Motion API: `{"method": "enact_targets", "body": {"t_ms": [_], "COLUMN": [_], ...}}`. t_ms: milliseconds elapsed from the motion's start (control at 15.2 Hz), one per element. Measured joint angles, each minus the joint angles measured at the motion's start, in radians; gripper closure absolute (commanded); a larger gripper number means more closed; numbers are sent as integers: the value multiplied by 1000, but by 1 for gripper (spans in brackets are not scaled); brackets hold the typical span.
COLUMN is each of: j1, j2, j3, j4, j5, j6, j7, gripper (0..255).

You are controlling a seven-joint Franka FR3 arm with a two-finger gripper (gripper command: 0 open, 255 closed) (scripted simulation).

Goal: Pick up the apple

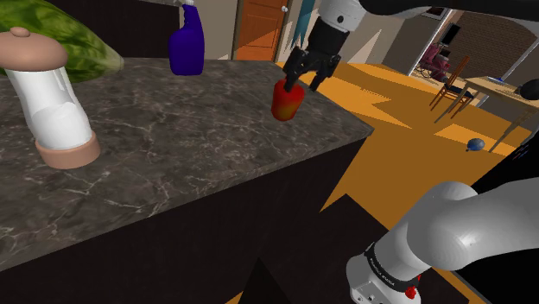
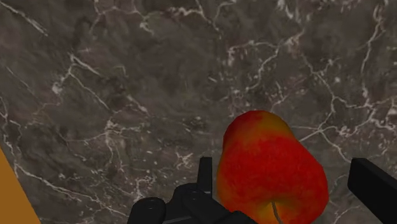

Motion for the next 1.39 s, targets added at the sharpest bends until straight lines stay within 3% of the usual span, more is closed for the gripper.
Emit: {"method": "enact_targets", "body": {"t_ms": [396, 462, 1122, 1386], "j1": [2, 2, 3, 2], "j2": [4, 2, -3, 2], "j3": [6, 6, 6, 4], "j4": [-75, -80, -85, -44], "j5": [5, 5, 5, 3], "j6": [81, 85, 88, 49], "j7": [2, 2, 2, 2], "gripper": [0, 255, 255, 255]}}
